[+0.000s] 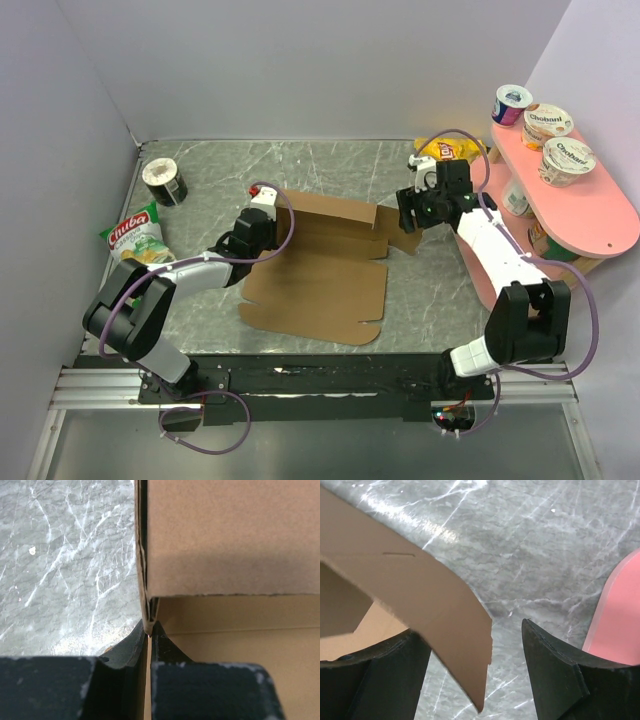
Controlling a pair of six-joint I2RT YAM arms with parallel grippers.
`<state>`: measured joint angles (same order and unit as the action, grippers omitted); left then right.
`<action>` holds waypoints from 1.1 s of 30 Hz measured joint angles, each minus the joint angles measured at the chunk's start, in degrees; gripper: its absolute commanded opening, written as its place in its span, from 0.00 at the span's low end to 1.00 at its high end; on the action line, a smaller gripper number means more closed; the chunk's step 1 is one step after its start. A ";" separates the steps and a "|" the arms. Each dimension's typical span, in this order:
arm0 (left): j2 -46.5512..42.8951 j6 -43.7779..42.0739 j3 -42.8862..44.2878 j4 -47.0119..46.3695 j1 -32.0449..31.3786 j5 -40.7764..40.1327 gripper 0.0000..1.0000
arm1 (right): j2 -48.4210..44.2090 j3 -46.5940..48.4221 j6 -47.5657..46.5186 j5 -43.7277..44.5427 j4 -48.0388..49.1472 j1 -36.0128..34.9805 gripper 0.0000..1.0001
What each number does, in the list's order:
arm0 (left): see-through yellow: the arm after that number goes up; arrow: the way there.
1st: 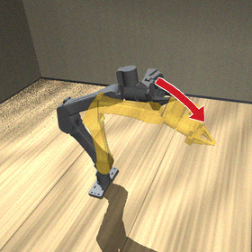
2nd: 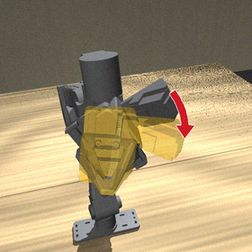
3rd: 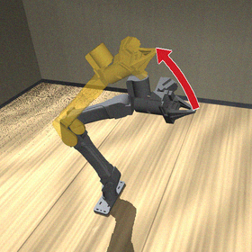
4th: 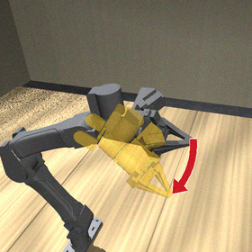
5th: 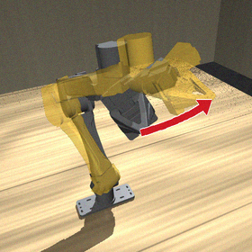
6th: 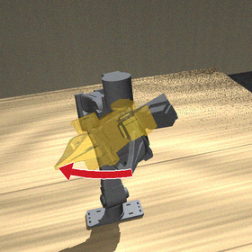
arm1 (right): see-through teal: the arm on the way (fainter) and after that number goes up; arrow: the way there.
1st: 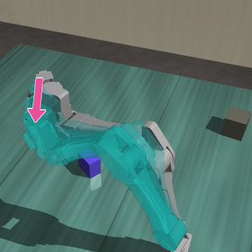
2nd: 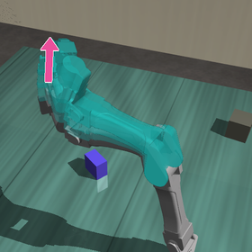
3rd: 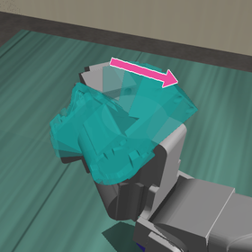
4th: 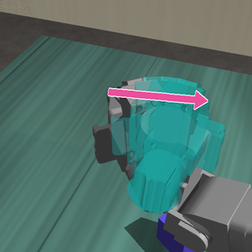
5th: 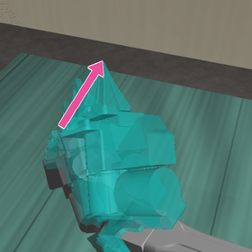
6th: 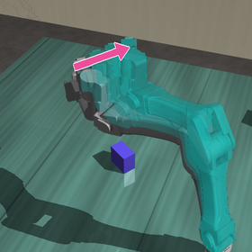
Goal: Fold the paper box
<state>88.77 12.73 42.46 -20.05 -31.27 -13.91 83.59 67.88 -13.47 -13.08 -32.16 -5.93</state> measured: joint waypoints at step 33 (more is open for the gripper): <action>0.00 -0.02 0.28 0.04 -0.33 -0.20 0.01 | -1.68 -3.34 10.25 4.48 -1.95 -3.10 0.00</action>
<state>88.77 12.71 42.74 -20.01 -31.59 -14.11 81.91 64.53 -3.22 -8.60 -34.11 -9.04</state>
